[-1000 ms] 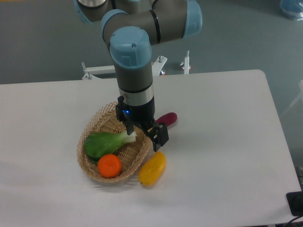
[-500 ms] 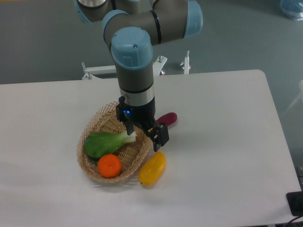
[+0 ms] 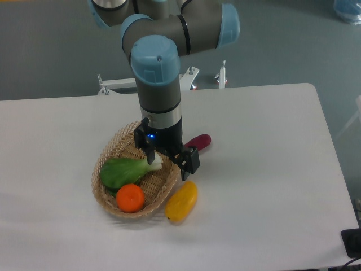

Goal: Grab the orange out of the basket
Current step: 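Lower the open gripper into the basket over the orange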

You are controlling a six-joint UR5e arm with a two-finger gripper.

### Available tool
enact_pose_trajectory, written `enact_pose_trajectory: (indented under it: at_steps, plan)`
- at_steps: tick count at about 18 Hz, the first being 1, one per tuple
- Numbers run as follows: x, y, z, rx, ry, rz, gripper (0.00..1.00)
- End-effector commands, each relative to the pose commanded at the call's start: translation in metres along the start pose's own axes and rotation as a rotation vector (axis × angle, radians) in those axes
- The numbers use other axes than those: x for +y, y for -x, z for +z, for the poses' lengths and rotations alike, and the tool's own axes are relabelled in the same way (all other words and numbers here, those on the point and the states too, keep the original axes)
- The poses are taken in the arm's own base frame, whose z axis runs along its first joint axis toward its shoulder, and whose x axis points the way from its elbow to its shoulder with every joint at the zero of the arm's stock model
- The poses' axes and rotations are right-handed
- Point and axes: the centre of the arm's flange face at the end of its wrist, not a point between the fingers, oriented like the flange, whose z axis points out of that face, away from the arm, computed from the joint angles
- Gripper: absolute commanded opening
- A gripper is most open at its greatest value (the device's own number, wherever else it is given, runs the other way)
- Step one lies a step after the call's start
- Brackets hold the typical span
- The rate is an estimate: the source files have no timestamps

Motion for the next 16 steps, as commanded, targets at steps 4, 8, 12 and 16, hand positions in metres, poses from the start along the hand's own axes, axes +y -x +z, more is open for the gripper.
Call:
enact_pose_trajectory:
  at_steps: [4,8,12,16]
  plan:
    - [-0.002,-0.023,0.036,0.136,-0.017,-0.102,1.0]
    - [-0.008,-0.039,0.064,0.16,0.02,-0.147,1.0]
    - [-0.01,-0.064,0.107,0.137,0.093,-0.094,1.0]
    - [-0.01,-0.07,0.131,0.124,0.136,-0.08,1.0]
